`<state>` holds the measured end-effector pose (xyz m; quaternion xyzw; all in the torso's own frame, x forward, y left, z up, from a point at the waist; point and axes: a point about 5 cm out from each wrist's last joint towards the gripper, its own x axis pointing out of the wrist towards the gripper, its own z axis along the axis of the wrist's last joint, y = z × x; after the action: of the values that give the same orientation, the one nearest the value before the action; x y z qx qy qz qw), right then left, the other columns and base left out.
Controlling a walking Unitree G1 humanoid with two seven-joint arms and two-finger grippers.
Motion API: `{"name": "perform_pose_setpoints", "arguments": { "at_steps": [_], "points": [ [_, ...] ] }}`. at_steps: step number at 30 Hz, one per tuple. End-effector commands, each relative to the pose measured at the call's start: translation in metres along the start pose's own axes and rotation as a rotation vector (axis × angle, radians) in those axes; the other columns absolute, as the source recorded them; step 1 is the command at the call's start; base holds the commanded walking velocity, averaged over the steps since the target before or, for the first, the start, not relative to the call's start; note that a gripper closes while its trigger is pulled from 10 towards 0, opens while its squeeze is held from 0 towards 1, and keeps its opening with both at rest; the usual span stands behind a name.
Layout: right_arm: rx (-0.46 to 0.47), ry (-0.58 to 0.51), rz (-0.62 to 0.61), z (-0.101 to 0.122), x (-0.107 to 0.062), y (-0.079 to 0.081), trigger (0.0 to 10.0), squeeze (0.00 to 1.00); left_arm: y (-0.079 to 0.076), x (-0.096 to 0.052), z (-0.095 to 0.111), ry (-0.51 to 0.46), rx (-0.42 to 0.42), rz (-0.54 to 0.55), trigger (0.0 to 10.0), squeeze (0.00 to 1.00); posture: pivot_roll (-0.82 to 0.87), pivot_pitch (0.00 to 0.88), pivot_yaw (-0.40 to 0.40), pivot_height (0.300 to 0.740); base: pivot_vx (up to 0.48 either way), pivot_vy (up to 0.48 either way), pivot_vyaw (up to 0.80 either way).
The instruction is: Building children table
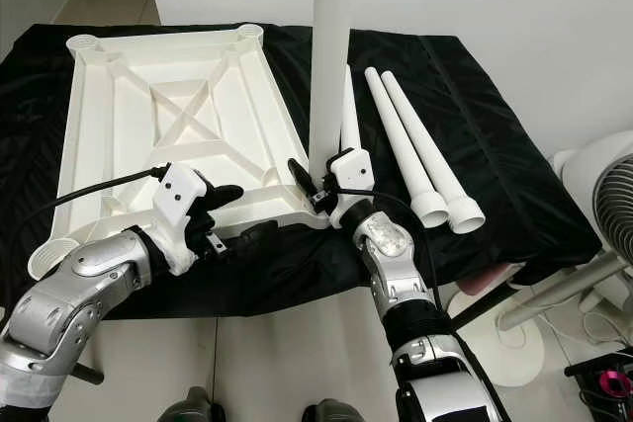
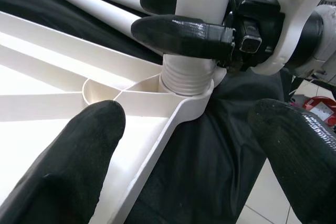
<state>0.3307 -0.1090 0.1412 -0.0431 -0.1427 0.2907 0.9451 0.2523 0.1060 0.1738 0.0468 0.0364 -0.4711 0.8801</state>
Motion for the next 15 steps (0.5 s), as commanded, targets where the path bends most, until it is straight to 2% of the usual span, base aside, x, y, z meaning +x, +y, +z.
{"name": "perform_pose_setpoints", "arguments": {
  "at_steps": [1, 2, 15],
  "points": [
    [0.061, 0.080, -0.014, -0.019, -0.009, 0.002, 10.0, 0.00, -0.002, 0.001, 0.002, 0.007, 0.003, -0.035, 10.0, 0.00, 0.03, 0.073, -0.040, 0.740, 0.000, 0.000, 0.00],
    [0.096, 0.093, -0.026, -0.023, -0.011, 0.003, 10.0, 0.00, -0.002, 0.000, 0.003, 0.006, 0.004, -0.032, 10.0, 0.00, 0.03, 0.076, -0.037, 0.740, 0.000, 0.000, 0.00],
    [0.162, 0.192, -0.097, -0.036, -0.005, 0.006, 10.0, 0.00, 0.000, 0.001, 0.006, 0.002, 0.010, -0.025, 10.0, 0.00, 0.03, 0.079, -0.036, 0.740, 0.000, 0.000, 0.00]
  ]
}}
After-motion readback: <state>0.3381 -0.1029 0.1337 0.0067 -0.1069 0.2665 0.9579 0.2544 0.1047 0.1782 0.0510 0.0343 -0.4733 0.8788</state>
